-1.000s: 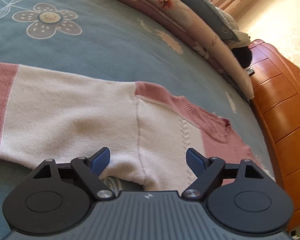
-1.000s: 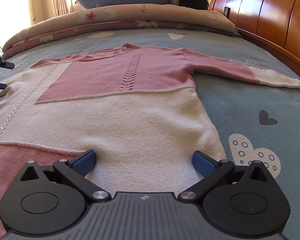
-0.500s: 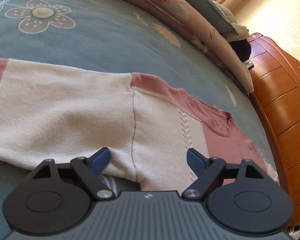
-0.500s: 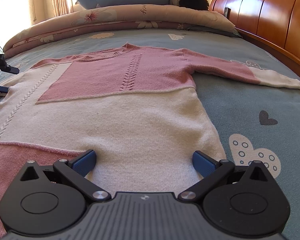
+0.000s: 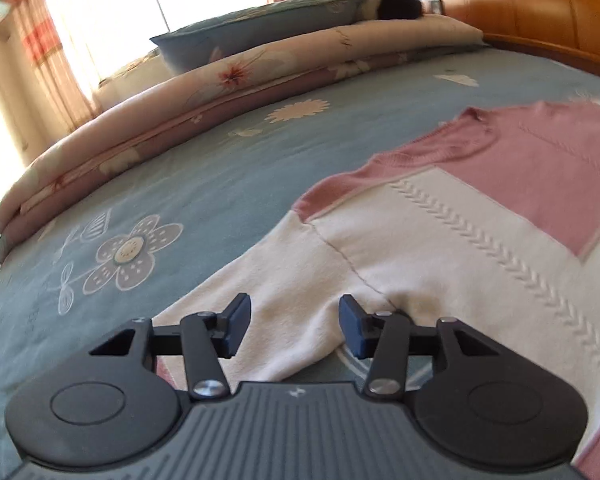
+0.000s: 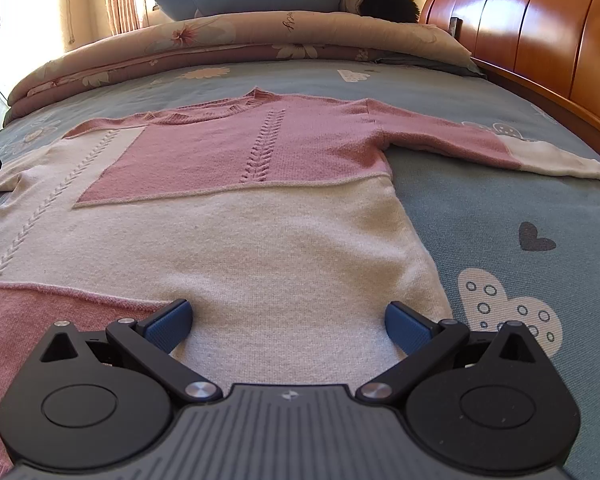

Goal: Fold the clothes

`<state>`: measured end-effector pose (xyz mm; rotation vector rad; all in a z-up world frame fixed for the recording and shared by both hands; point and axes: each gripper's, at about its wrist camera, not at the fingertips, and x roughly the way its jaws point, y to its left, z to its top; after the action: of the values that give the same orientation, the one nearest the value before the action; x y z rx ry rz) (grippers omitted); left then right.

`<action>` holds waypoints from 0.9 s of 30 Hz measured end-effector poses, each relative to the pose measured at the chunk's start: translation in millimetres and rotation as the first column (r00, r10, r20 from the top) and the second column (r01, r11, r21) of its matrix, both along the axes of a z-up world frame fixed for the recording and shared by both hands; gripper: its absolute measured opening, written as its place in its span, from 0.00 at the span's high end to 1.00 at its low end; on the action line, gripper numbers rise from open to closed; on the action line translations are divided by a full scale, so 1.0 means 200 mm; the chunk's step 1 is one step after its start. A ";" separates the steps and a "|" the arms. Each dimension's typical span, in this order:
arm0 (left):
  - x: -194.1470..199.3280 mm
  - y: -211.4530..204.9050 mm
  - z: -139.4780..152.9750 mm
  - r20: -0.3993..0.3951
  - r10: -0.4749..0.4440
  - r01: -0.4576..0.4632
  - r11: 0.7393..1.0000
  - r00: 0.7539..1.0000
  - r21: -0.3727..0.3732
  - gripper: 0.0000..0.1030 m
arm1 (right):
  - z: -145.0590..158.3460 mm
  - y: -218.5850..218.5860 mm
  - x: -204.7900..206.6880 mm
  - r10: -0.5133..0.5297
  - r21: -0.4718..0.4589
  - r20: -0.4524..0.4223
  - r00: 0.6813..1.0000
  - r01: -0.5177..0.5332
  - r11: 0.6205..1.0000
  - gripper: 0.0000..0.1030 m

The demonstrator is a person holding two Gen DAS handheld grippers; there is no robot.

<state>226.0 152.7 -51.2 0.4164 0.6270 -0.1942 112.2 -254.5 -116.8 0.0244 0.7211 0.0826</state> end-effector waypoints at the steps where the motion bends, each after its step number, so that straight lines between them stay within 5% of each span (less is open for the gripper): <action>1: -0.02 -0.03 -0.01 0.003 -0.039 0.039 0.999 0.999 0.021 0.49 | 0.00 0.00 0.00 0.000 -0.001 0.000 1.000 0.000 1.000 0.00; 4: -0.03 -0.15 -0.07 -0.011 -0.117 0.118 0.986 0.993 0.115 0.49 | 0.01 0.01 0.00 0.000 -0.011 -0.013 1.000 0.000 1.000 0.00; 7: -0.02 -0.17 -0.07 -0.036 -0.103 0.107 0.988 0.994 0.116 0.47 | 0.08 0.05 0.02 0.033 -0.054 -0.055 0.998 -0.036 0.998 0.00; 12: 0.02 -0.06 0.04 -0.072 0.007 -0.001 0.996 0.997 0.084 0.46 | 0.35 0.31 0.05 0.300 -0.236 0.041 0.953 -0.282 0.930 0.20; 16: 0.13 0.17 0.15 -0.181 0.119 -0.129 0.991 0.976 -0.045 0.33 | 0.55 0.64 0.14 0.556 -0.404 0.102 0.825 -0.476 0.781 0.35; 19: 0.18 0.28 0.16 -0.186 0.176 -0.191 0.980 0.967 -0.063 0.33 | 0.58 0.93 0.22 0.702 -0.523 0.091 0.706 -0.566 0.637 0.50; 23: 0.27 0.41 0.07 -0.221 0.210 -0.245 0.959 0.952 -0.141 0.33 | 0.50 1.34 0.37 0.824 -0.612 0.002 0.567 -0.650 0.449 0.82; 27: 0.33 0.55 -0.09 -0.279 0.278 -0.337 0.921 0.919 -0.193 0.33 | 0.36 1.62 0.46 0.887 -0.660 -0.083 0.454 -0.693 0.292 0.85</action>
<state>293.0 262.1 -69.4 0.0551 0.8956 -0.0153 203.6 70.2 -45.6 -1.0264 0.3376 0.8397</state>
